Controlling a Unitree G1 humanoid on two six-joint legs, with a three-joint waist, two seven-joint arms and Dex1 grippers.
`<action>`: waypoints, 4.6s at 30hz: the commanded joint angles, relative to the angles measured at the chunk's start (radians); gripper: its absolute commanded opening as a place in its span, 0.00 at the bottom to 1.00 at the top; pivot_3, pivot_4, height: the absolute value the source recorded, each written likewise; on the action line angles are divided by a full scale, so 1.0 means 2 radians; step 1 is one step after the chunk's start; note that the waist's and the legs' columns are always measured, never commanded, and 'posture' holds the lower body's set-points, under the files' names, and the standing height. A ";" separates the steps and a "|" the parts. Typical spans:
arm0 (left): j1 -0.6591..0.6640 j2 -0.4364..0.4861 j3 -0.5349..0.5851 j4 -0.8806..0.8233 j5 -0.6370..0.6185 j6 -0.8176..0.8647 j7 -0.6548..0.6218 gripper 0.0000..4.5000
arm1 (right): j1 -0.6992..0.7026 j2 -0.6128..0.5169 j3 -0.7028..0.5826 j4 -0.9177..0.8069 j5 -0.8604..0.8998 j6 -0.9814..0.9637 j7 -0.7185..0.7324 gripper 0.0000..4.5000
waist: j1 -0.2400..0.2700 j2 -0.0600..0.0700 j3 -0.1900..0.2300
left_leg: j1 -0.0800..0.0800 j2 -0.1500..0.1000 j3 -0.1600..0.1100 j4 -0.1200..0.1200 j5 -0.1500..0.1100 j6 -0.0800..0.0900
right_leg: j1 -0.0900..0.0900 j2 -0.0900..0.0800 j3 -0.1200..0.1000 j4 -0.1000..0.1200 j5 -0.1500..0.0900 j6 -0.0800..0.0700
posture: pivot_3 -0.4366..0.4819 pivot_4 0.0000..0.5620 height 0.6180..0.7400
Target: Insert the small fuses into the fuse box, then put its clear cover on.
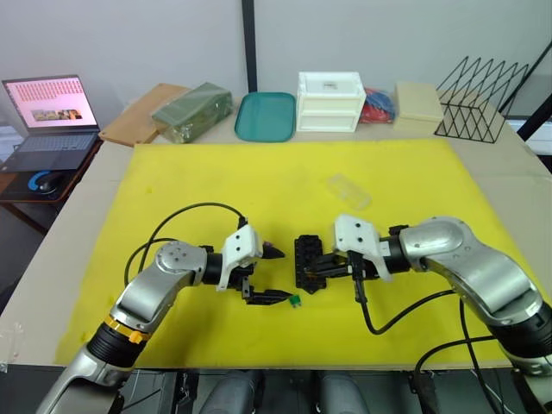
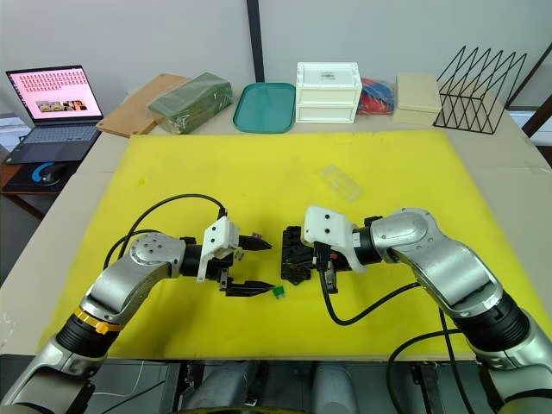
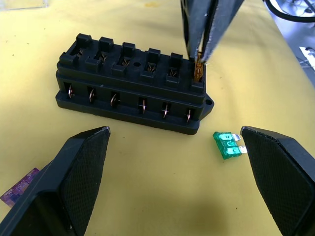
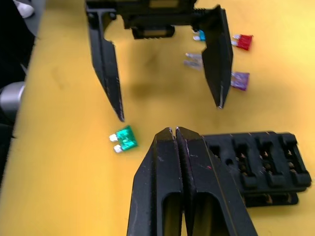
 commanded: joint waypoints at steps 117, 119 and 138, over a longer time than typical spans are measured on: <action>-0.097 0.130 0.140 0.238 -0.180 0.392 -0.112 0.55 | -0.059 -0.048 -0.048 0.012 -0.017 -0.070 0.028 1.00 | -0.004 0.001 0.001 | -0.001 0.000 0.000 0.000 0.000 0.000 | -0.001 0.000 0.000 0.001 0.000 0.000 | 0.48 0.27 1.00; -0.098 0.123 0.140 0.236 -0.184 0.408 -0.106 0.55 | -0.058 -0.048 -0.048 0.011 -0.017 -0.069 0.028 1.00 | -0.004 0.001 0.001 | -0.001 0.000 0.000 0.000 0.000 0.000 | -0.001 0.000 0.000 0.001 0.000 0.000 | 0.48 0.27 1.00; -0.120 0.051 0.129 0.274 -0.163 0.407 -0.042 0.55 | -0.052 -0.053 -0.048 -0.008 -0.019 -0.056 0.029 1.00 | 0.000 0.000 0.001 | -0.001 0.000 0.000 0.001 0.000 0.000 | -0.001 0.000 0.000 0.001 0.000 0.000 | 0.48 0.27 1.00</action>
